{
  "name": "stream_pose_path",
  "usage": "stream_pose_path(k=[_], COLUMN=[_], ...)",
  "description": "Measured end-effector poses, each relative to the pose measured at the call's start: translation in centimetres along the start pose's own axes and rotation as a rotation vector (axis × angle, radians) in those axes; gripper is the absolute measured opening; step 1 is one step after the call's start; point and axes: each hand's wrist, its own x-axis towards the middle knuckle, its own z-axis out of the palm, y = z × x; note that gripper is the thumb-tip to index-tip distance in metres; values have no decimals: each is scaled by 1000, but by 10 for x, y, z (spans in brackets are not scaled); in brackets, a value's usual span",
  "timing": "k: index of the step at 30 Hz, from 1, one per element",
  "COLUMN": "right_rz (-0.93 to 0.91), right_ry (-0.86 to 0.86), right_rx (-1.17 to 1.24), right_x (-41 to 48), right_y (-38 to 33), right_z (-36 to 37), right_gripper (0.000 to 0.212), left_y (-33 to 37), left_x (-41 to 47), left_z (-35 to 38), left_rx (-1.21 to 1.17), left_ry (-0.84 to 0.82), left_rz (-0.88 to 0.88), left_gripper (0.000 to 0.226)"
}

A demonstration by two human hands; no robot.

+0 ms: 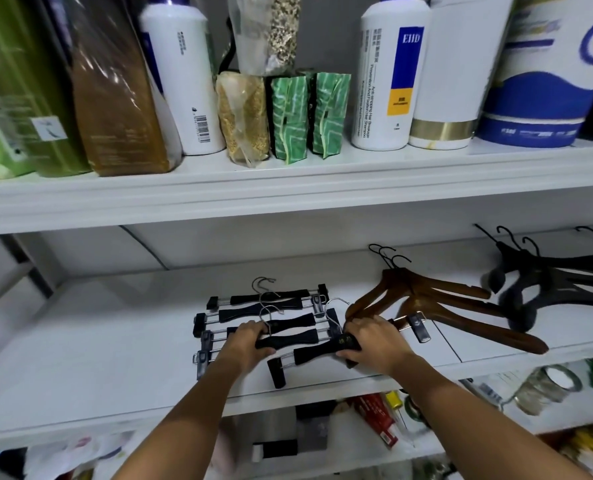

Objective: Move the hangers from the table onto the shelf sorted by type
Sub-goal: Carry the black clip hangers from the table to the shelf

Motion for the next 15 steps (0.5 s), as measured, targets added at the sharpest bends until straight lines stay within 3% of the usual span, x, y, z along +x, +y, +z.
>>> stream_pose_path(k=[4, 8, 15], right_rz=[-37, -60, -109], right_ry=[5, 4, -68], right_rx=[35, 108, 163], right_x=[7, 19, 46], right_y=[-14, -45, -103], right_z=[0, 3, 23], right_gripper=[52, 50, 53], left_y=[-3, -14, -37], left_x=[-3, -6, -16], left_z=[-18, -43, -59], left_rx=[-44, -67, 11], left_ry=[27, 100, 107], left_rz=[74, 72, 44], left_gripper=[35, 29, 38])
